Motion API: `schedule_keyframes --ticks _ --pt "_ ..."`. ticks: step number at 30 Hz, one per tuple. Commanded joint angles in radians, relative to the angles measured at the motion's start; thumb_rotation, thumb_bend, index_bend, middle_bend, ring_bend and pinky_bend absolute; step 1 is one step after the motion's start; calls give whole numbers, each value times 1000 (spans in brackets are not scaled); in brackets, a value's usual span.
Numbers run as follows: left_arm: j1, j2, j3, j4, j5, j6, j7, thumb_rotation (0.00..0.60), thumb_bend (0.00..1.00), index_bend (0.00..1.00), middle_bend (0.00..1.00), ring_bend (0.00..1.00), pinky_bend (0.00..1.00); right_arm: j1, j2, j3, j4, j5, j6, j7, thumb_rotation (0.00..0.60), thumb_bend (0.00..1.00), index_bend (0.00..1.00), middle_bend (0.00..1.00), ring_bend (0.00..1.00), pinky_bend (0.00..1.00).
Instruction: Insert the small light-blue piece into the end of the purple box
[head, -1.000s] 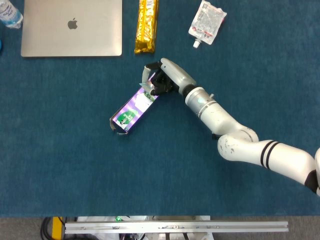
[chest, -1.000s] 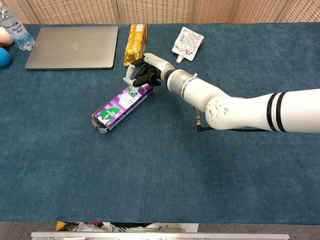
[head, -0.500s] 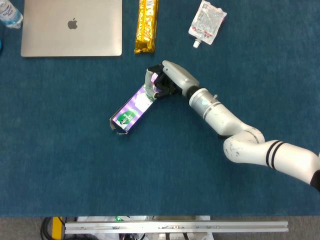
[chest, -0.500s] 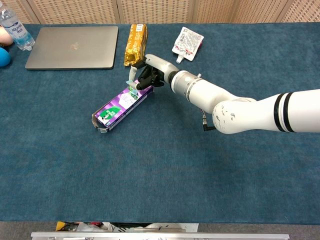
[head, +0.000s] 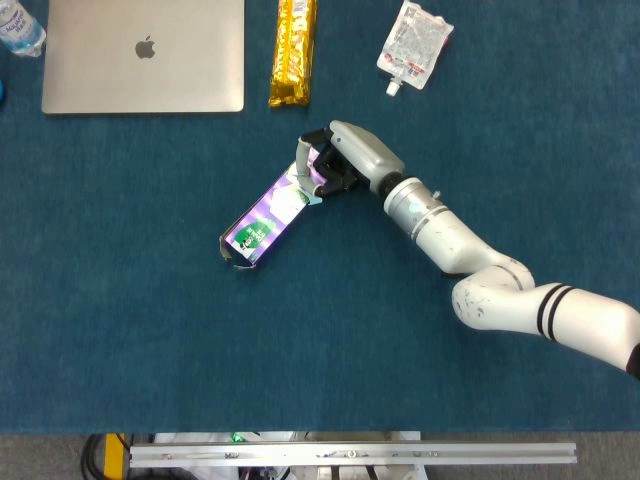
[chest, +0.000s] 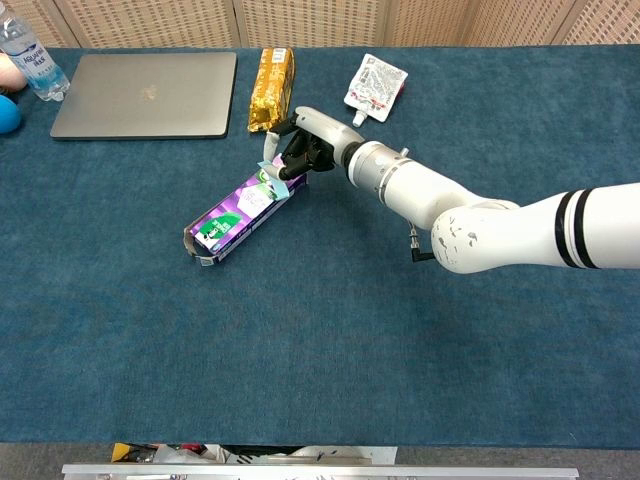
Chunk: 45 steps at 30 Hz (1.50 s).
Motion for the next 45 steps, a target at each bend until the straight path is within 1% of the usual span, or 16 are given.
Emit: schedule_keyframes --ticks 1,4,17,22,29,34,38,45 --pt "0 0 0 0 0 0 -1 600 358 190 192 161 121 -4 4 -2 -7 5 9 -12 600 277 601 1000 1000 1000" --pt "0 0 0 1 1 0 -1 600 358 190 192 162 121 -5 6 -1 -14 14 14 -22 600 252 589 1000 1000 1000" --pt "2 1 -1 2 -1 0 -6 600 358 190 192 161 121 10 -9 39 -5 79 7 -35 600 252 589 1000 1000 1000" --pt "2 2 0 -1 2 0 -4 600 358 190 192 161 121 14 -10 45 -6 92 -2 -35 600 252 589 1000 1000 1000" --pt "6 6 1 -4 -1 2 -8 600 358 190 192 161 121 35 -25 64 17 124 -26 -39 600 251 589 1000 1000 1000" --pt "7 6 2 -5 -1 2 -7 600 358 190 192 162 121 44 -20 66 16 143 -49 -51 600 249 588 1000 1000 1000" --pt "7 6 1 -5 -1 3 -8 600 358 190 192 161 122 45 -16 67 14 155 -54 -62 600 243 565 1000 1000 1000" --pt "7 5 2 -3 0 2 -7 600 358 190 192 161 121 47 -17 67 12 170 -60 -73 600 155 519 1000 1000 1000"
